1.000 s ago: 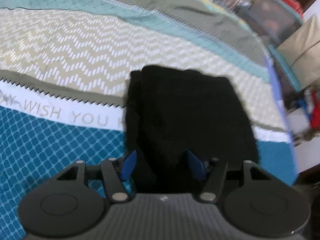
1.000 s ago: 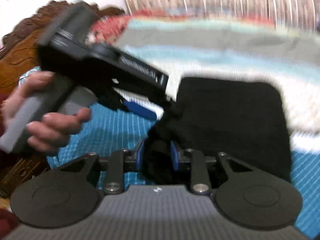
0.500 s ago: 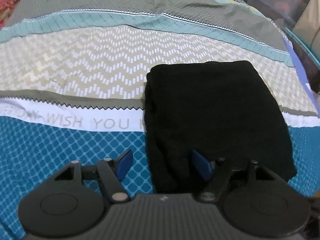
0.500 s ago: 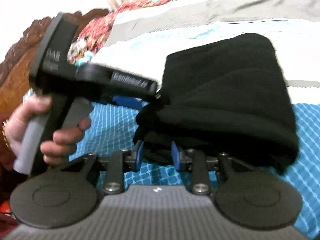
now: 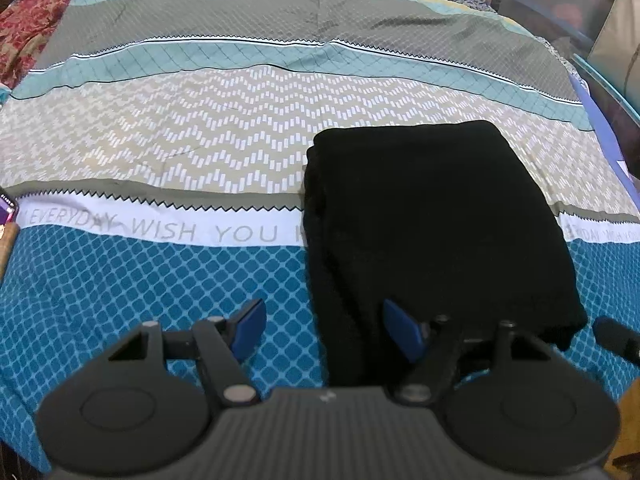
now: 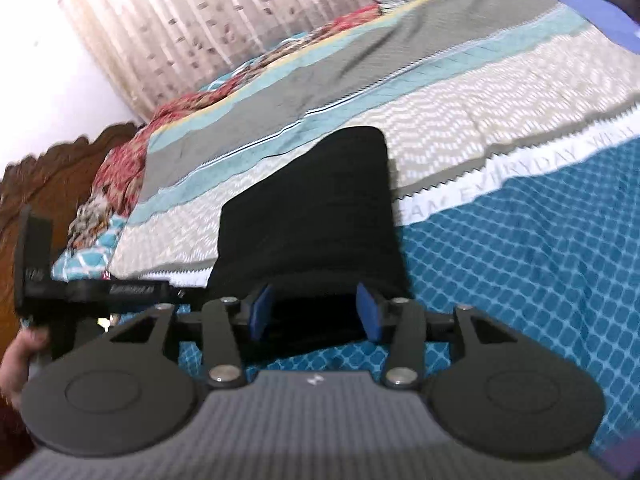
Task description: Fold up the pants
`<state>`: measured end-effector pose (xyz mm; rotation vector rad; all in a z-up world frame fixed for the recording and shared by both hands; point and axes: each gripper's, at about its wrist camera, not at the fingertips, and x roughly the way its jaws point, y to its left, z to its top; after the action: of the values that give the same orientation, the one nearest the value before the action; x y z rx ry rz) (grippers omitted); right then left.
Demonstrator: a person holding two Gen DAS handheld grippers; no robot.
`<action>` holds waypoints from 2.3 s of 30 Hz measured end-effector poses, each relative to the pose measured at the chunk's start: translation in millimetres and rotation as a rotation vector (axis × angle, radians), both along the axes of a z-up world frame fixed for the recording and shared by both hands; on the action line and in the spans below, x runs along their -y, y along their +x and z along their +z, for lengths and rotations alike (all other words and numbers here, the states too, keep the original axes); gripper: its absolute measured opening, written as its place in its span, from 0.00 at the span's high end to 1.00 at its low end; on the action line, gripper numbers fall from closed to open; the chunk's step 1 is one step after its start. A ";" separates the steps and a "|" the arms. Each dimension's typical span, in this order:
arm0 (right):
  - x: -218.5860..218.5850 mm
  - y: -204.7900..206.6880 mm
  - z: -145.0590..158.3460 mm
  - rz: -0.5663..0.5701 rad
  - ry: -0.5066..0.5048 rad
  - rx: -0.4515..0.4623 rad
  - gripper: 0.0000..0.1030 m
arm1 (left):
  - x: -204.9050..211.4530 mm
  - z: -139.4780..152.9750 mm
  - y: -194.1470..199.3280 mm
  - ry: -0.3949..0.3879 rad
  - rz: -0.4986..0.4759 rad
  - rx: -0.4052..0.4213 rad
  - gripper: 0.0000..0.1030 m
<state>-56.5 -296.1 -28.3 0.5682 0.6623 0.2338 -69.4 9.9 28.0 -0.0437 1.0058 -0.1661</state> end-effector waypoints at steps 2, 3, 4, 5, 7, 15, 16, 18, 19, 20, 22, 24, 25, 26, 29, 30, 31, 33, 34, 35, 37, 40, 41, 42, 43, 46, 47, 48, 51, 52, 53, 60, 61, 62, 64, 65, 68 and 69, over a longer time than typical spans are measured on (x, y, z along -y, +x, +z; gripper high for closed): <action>-1.3 -0.7 -1.3 -0.004 0.015 -0.005 0.49 | -0.5 1.2 -2.7 0.005 0.000 0.002 0.35; -3.5 0.5 -2.7 -0.004 0.018 -0.008 0.49 | -0.4 1.9 -4.5 0.007 0.000 0.003 0.35; 1.3 0.1 -0.2 -0.004 0.021 -0.010 0.49 | -0.3 2.7 -5.8 0.008 0.000 0.003 0.35; -0.9 -4.9 1.9 -0.007 0.023 -0.011 0.49 | -0.1 2.6 -6.8 0.009 -0.001 0.003 0.35; 3.7 -2.0 -0.3 -0.008 0.032 -0.015 0.48 | 0.3 2.8 -8.6 0.009 -0.002 0.002 0.35; 17.9 -3.5 -2.3 -0.049 0.079 -0.034 0.38 | 0.7 2.9 -14.5 0.012 -0.006 0.005 0.35; 19.3 -3.2 -3.0 -0.053 0.086 -0.040 0.36 | 0.5 3.0 -15.2 0.013 -0.006 0.006 0.35; 21.4 -2.9 -4.6 -0.062 0.099 -0.050 0.32 | -0.2 2.7 -16.8 0.016 -0.008 0.008 0.35; 23.5 -2.4 -5.4 -0.062 0.102 -0.055 0.31 | -0.7 2.4 -17.8 0.015 -0.009 0.007 0.35; 23.3 -2.0 -5.9 -0.063 0.103 -0.061 0.31 | -1.3 2.0 -18.2 0.013 -0.010 0.006 0.35; 22.6 -1.1 -7.6 -0.064 0.099 -0.075 0.31 | -3.2 1.1 -19.4 0.007 -0.008 0.002 0.35; 21.8 -0.2 -9.1 -0.065 0.088 -0.095 0.31 | -6.0 0.7 -20.4 -0.003 -0.006 -0.001 0.34; 21.6 -0.1 -9.7 -0.066 0.081 -0.104 0.31 | -7.4 0.8 -20.9 -0.008 -0.006 -0.002 0.34; 21.8 -0.3 -10.5 -0.070 0.072 -0.111 0.31 | -8.3 1.0 -21.8 -0.012 -0.007 -0.003 0.34; 21.4 -1.8 -14.4 -0.089 0.045 -0.138 0.31 | -11.7 1.0 -24.7 -0.011 -0.003 -0.004 0.34; 20.9 -2.3 -16.3 -0.091 0.044 -0.150 0.31 | -13.4 0.3 -25.4 -0.012 -0.001 -0.010 0.34; 20.6 -2.7 -18.7 -0.089 0.047 -0.163 0.31 | -15.0 -1.6 -26.5 -0.016 0.002 -0.020 0.34; 18.7 -3.4 -23.0 -0.082 0.053 -0.186 0.31 | -19.1 -6.7 -27.7 -0.018 0.009 -0.035 0.34; 17.7 -3.5 -24.8 -0.079 0.054 -0.197 0.31 | -21.0 -10.3 -28.3 -0.013 0.015 -0.044 0.34; 16.6 -3.0 -27.4 -0.078 0.058 -0.213 0.31 | -22.8 -13.6 -29.0 -0.010 0.022 -0.054 0.34; 16.0 -1.7 -33.8 -0.083 0.079 -0.254 0.31 | -27.4 -21.3 -29.3 -0.009 0.037 -0.079 0.34; 17.9 -2.8 -39.4 -0.101 0.113 -0.279 0.29 | -32.3 -30.1 -31.3 0.006 0.055 -0.096 0.34; 18.7 -3.4 -39.1 -0.103 0.118 -0.279 0.28 | -33.3 -32.8 -32.0 0.013 0.060 -0.101 0.34; 18.2 -3.9 -38.8 -0.105 0.122 -0.280 0.27 | -34.8 -36.1 -32.2 0.017 0.063 -0.109 0.34; 18.3 -4.4 -38.7 -0.107 0.126 -0.280 0.26 | -35.4 -38.4 -32.5 0.020 0.064 -0.113 0.34; 17.8 -5.8 -38.6 -0.120 0.132 -0.282 0.24 | -34.7 -41.6 -34.6 0.033 0.054 -0.109 0.31; 17.8 -6.2 -38.2 -0.121 0.135 -0.281 0.24 | -33.7 -42.0 -34.7 0.033 0.050 -0.108 0.29; 16.3 -6.5 -37.6 -0.123 0.138 -0.280 0.22 | -32.9 -42.8 -35.3 0.033 0.044 -0.107 0.24; 14.9 -5.9 -37.7 -0.109 0.148 -0.278 0.17 | -29.1 -45.0 -35.8 0.047 0.029 -0.103 0.20; 13.9 -5.3 -37.9 -0.102 0.153 -0.276 0.13 | -28.0 -45.8 -36.4 0.049 0.022 -0.102 0.16; 14.2 -5.6 -38.4 -0.097 0.159 -0.272 0.12 | -27.5 -46.5 -36.5 0.049 0.018 -0.102 0.15; 14.4 -6.4 -41.0 -0.078 0.182 -0.249 0.06 | -29.9 -51.7 -33.4 0.043 0.009 -0.107 0.02; 14.0 -6.4 -40.9 -0.076 0.182 -0.247 0.05 | -30.3 -52.3 -33.1 0.041 0.010 -0.109 0.00; 13.5 -6.2 -40.9 -0.075 0.183 -0.244 0.04 | -30.3 -54.2 -31.0 0.040 0.010 -0.111 0.00; 11.4 -7.1 -40.5 -0.079 0.185 -0.241 0.03 | -30.1 -54.7 -30.8 0.041 0.008 -0.112 0.00; 10.7 -7.1 -40.5 -0.079 0.186 -0.239 0.02 | -30.1 -55.0 -30.7 0.040 0.008 -0.112 0.00; 10.6 -5.6 -41.2 -0.074 0.194 -0.234 0.00 | -30.0 -55.4 -30.7 0.039 0.008 -0.111 0.00; 11.1 -5.3 -41.3 -0.072 0.193 -0.234 0.00 | -30.4 -55.8 -30.7 0.038 0.007 -0.111 0.00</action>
<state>-61.7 -307.2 -69.6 0.8118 0.8500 0.1662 -100.1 40.2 -27.8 -0.0224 1.1186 -0.1392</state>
